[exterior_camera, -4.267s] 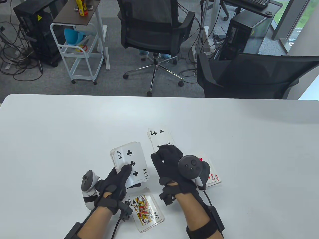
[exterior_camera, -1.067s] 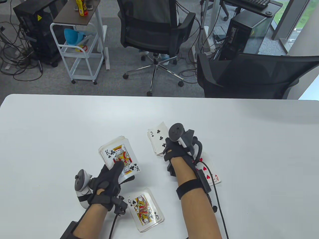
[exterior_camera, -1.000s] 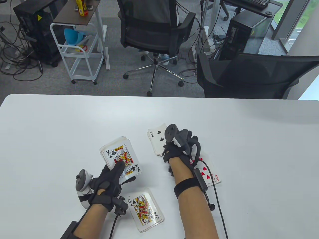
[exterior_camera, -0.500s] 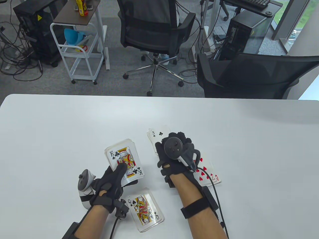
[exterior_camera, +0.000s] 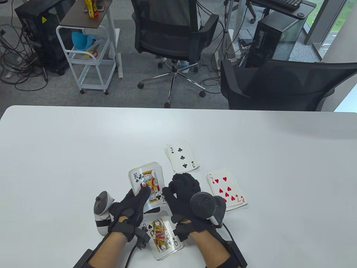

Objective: Playing card suit sorting

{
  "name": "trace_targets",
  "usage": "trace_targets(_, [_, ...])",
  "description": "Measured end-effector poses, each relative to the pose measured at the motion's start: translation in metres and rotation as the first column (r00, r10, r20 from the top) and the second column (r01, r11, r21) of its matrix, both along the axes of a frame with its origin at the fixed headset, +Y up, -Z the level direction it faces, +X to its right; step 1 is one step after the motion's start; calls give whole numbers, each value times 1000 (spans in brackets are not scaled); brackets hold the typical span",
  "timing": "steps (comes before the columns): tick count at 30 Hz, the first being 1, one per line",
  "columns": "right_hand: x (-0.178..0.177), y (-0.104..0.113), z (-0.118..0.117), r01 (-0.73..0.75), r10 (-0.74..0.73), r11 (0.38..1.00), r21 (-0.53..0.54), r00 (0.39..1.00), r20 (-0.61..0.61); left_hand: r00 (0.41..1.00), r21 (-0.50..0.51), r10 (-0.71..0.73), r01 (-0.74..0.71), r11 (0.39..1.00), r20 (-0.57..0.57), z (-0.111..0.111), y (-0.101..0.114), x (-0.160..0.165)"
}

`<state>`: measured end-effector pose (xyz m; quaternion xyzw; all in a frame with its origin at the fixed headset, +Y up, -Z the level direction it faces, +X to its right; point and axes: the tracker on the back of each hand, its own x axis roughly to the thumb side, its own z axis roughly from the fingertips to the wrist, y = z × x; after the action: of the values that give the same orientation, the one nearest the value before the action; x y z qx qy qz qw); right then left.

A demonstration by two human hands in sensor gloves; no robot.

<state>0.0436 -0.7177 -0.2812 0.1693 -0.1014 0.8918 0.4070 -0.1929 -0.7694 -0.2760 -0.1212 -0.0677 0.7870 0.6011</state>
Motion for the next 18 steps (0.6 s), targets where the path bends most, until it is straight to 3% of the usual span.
trace_targets(7, [-9,-4,3,-117,117,993,2,993,-25,1000,-8,5,-5,1000,-8,1,-2,0])
trace_targets(18, [-16,-2,8,-65,67,997,39,997,-27,982,-108,185,-186,977,-21,6,-15,2])
